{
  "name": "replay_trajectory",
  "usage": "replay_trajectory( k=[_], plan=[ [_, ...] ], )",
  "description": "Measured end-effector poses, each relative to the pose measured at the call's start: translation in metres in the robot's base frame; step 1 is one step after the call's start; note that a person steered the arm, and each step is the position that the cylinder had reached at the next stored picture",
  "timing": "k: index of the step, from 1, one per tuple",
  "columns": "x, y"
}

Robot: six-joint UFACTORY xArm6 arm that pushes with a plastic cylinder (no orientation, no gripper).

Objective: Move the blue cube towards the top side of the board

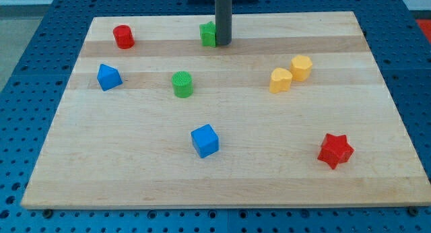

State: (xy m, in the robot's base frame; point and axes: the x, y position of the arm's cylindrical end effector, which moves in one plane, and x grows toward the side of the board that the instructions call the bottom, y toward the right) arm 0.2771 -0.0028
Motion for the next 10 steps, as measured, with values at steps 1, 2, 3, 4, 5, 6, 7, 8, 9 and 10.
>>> replay_trajectory(
  k=[1,2,3,4,5,6,7,8,9,10],
  plan=[
    [0.0,0.003],
    [0.0,0.003],
    [0.008,0.042],
    [0.008,0.071],
    [0.022,0.055],
    [0.074,-0.039],
    [0.126,-0.007],
    [0.15,-0.019],
    [0.208,-0.087],
    [0.274,-0.076]
  ],
)
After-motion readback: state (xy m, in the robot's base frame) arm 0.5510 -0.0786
